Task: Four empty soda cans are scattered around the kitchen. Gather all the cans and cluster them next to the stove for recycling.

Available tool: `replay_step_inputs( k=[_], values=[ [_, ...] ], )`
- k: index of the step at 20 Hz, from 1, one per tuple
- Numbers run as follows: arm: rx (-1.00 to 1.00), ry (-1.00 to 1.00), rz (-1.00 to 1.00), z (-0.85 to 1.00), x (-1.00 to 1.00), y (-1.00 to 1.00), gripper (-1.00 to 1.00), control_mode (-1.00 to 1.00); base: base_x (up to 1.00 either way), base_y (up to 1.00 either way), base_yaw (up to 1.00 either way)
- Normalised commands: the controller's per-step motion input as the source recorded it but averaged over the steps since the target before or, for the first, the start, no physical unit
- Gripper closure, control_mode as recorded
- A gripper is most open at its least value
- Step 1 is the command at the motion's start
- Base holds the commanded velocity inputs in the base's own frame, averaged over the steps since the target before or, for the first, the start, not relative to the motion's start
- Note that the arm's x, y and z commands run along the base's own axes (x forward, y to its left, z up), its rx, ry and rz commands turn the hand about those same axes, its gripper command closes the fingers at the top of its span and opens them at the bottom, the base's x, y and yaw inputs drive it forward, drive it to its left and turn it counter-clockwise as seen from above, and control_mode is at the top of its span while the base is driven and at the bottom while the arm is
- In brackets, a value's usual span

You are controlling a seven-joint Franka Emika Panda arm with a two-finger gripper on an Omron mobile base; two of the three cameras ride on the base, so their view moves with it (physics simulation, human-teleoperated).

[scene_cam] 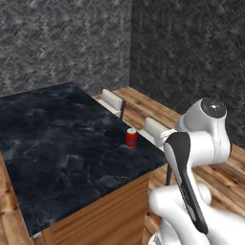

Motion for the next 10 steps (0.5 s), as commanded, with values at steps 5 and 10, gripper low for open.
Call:
replay_step_inputs(
  k=[5, 10],
  values=[
    [0.02, 0.00, 0.02, -0.06, 0.29, 0.17, -1.00, -1.00, 0.00, 0.00, 0.00],
    [0.04, 0.00, 0.01, -0.14, 0.39, 0.16, -1.00, -1.00, 0.00, 0.00, 0.00]
  ],
)
